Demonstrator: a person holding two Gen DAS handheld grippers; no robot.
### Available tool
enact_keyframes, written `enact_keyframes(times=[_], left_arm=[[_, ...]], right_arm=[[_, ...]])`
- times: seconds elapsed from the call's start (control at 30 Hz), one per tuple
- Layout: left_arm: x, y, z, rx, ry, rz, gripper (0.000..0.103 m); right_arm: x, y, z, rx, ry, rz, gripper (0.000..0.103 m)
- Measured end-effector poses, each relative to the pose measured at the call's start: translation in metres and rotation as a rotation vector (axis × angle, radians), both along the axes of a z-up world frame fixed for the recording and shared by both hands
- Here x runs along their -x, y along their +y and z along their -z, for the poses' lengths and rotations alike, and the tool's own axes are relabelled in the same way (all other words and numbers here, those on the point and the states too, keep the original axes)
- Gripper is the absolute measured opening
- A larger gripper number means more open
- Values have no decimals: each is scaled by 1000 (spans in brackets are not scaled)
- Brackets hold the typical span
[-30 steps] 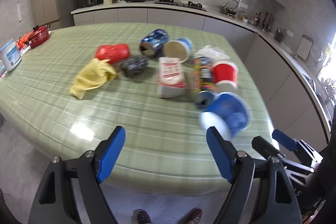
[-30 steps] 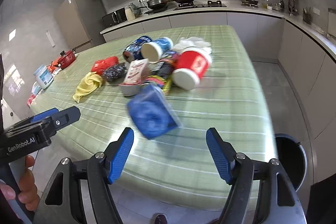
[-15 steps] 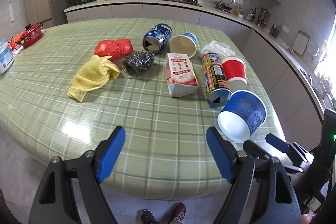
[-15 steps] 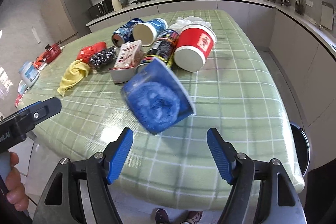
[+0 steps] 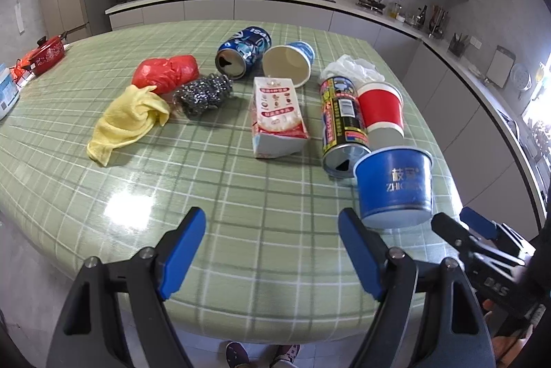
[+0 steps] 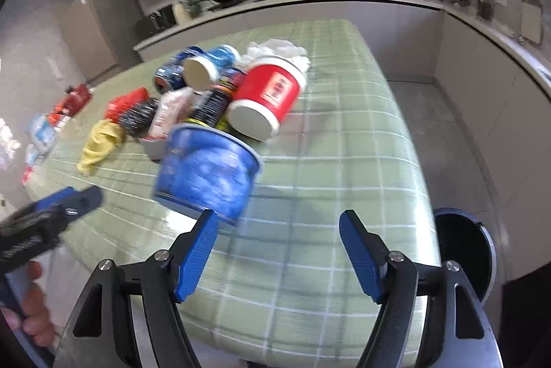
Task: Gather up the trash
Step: 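Grasp the blue bowl with the right tool while the left tool grasps the milk carton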
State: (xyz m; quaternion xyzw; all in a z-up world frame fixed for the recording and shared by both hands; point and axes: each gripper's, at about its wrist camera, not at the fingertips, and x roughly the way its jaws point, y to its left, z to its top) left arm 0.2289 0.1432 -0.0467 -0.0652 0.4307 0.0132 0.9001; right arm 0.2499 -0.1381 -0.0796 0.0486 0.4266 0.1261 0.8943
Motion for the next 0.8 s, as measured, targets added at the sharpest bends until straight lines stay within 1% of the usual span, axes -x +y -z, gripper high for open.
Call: enact_keyframes(times=[0.03,0.07,0.13,0.2,0.27,0.43,0.6,0.63,0.67,0.73,0.8], left_arm=[[-1,-1,0,-2,1,-1,81],[-1,-1,1,-3,3,-3,81],[-2,0,1,-1,5,-12,81],[-2,5,1,4,4,-18,81],[-6,11,1,4,8,-14,81],[-23,25,3,6,5,30,81],[-48,37,7,17,12,106,81],[-52,38,8,19,12,117,81],[-57,39,10,24,16,135,81],[-65,39,12,33,22,158,81],[-73,40,13,44,26,181,81]], right_arm=[[0,1,-3,-28,1,-19,75],[0,3,-5,-56,4,-35,81],[-3,9,-9,-104,13,-54,87],[-9,20,-10,-121,18,-69,88],[-16,29,-8,-99,25,-58,88],[-30,40,3,-63,47,28,88],[-35,46,12,-69,75,110,88],[-36,47,13,-76,76,123,87],[-35,47,13,-75,68,142,80],[-35,49,12,-62,61,158,79],[-34,50,8,-42,33,183,79]])
